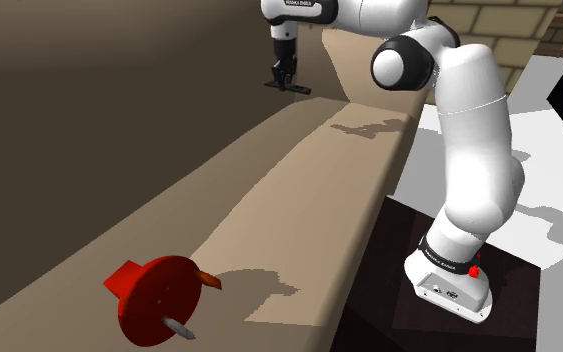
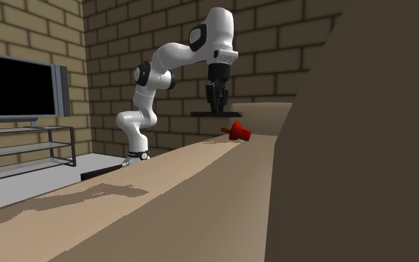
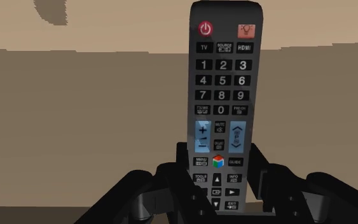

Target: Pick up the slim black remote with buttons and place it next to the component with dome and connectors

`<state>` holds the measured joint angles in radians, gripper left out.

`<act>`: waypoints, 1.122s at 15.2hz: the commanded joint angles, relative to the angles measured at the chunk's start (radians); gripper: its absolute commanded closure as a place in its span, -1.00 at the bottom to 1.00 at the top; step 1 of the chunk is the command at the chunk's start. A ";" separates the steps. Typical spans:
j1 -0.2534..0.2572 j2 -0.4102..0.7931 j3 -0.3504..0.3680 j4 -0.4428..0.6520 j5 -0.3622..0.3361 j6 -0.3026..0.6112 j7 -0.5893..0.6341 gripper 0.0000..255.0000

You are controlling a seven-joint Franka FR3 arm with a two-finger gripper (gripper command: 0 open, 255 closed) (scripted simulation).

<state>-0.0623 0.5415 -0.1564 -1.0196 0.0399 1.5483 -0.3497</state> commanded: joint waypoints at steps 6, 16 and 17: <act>0.066 -0.184 0.007 -0.252 -0.028 0.067 0.058 1.00; 0.187 -0.516 0.072 -0.697 -0.076 0.177 0.243 1.00; 0.197 -0.542 0.082 -0.729 -0.078 0.182 0.263 1.00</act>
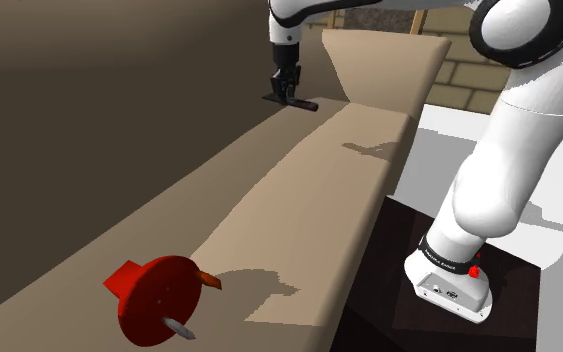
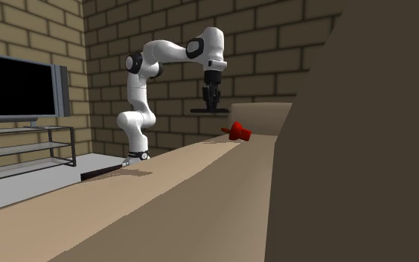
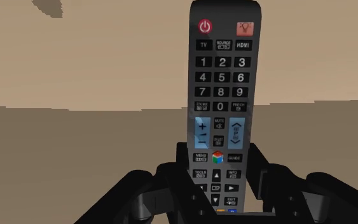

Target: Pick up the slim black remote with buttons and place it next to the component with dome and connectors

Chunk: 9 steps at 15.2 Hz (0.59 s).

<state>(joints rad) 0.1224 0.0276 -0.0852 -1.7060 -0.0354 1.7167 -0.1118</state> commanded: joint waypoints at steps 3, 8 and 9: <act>0.041 -0.104 0.041 -0.130 -0.005 0.024 0.085 1.00; 0.087 -0.212 0.099 -0.250 0.004 0.031 0.187 1.00; 0.096 -0.232 0.112 -0.270 0.007 0.031 0.208 1.00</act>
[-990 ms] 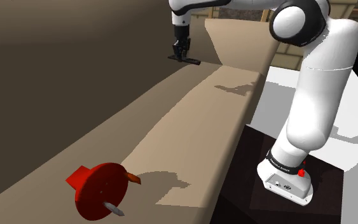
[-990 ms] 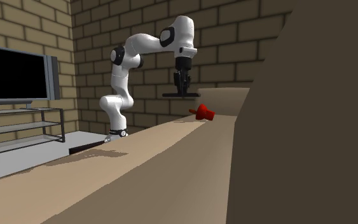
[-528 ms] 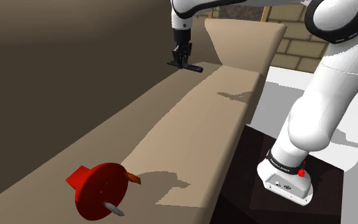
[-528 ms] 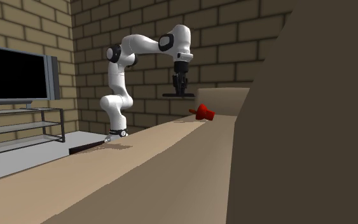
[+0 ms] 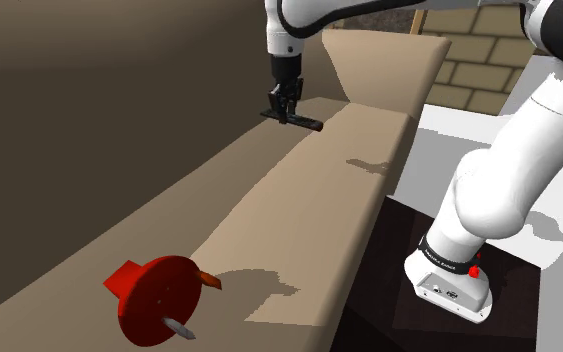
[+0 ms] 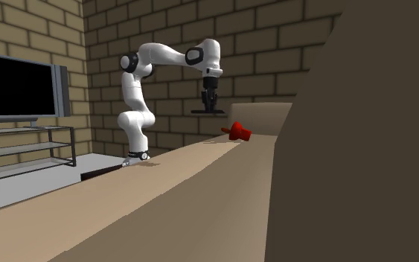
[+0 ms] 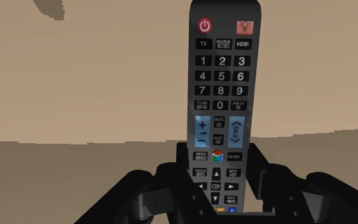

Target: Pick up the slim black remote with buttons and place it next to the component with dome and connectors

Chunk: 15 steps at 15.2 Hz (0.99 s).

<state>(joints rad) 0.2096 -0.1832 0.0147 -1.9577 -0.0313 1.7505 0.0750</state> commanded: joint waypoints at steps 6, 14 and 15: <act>0.065 -0.119 0.093 -0.114 0.033 -0.008 0.148 1.00; 0.144 -0.200 0.214 -0.178 0.093 -0.022 0.326 1.00; 0.153 -0.205 0.231 -0.181 0.101 -0.024 0.348 1.00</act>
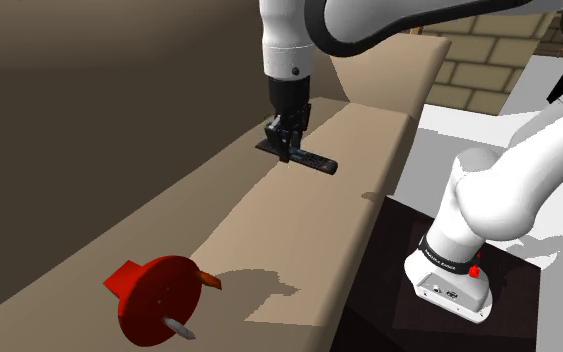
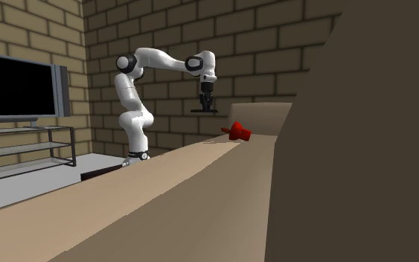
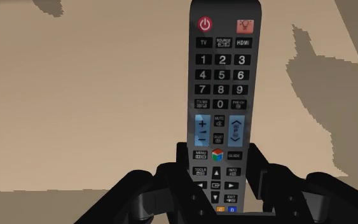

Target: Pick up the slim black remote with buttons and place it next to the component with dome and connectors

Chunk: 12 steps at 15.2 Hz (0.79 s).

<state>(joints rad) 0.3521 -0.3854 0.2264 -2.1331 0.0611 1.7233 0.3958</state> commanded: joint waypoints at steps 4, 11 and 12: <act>0.049 -0.015 0.086 -0.007 0.040 -0.003 0.122 1.00; 0.108 0.009 0.212 0.033 0.084 -0.009 0.295 1.00; 0.115 0.017 0.231 0.044 0.088 -0.009 0.321 1.00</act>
<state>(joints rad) 0.4608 -0.3873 0.4340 -2.1143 0.1474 1.7190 0.6833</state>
